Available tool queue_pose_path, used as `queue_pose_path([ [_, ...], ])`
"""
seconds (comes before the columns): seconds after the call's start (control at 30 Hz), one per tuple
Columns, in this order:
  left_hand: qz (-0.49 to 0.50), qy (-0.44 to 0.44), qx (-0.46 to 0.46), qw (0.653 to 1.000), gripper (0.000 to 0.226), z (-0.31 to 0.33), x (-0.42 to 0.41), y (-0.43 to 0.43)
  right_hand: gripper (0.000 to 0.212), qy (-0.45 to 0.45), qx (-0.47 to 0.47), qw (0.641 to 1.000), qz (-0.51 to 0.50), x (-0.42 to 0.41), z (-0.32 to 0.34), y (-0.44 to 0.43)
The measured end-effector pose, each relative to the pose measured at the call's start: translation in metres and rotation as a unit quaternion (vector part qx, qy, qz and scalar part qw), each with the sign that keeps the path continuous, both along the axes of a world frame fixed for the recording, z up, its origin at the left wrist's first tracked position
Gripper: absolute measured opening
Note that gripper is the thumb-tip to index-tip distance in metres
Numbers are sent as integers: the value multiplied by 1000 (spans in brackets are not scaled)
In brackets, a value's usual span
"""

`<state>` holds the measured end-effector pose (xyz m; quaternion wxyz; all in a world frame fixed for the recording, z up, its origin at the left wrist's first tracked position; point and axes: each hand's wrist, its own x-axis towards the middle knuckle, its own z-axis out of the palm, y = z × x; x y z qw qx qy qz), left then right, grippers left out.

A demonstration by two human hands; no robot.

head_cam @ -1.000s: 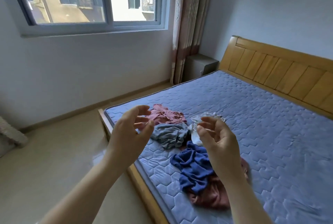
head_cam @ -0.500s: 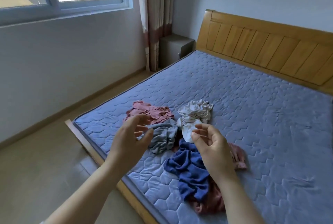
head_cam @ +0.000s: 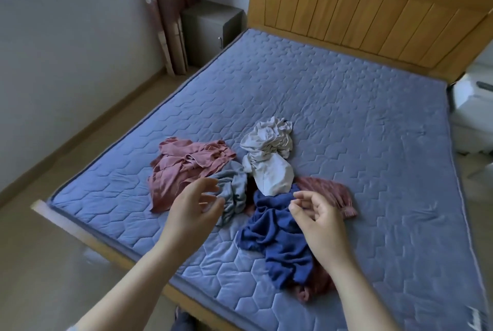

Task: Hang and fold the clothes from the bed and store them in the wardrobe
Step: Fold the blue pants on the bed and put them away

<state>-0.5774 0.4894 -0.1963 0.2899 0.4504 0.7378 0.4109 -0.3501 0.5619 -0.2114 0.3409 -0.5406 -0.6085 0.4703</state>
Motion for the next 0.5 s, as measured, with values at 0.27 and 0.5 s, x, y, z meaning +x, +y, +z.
queue_pose_path([
  [0.27,-121,19,-36,992,25,-17,-64,60,16,-17,-55,990,-128,-50,-30,-6],
  [0.5,-193,14,-76,978,29,-49,-70,91,16,-47,-101,978,-178,-63,-67,-19],
])
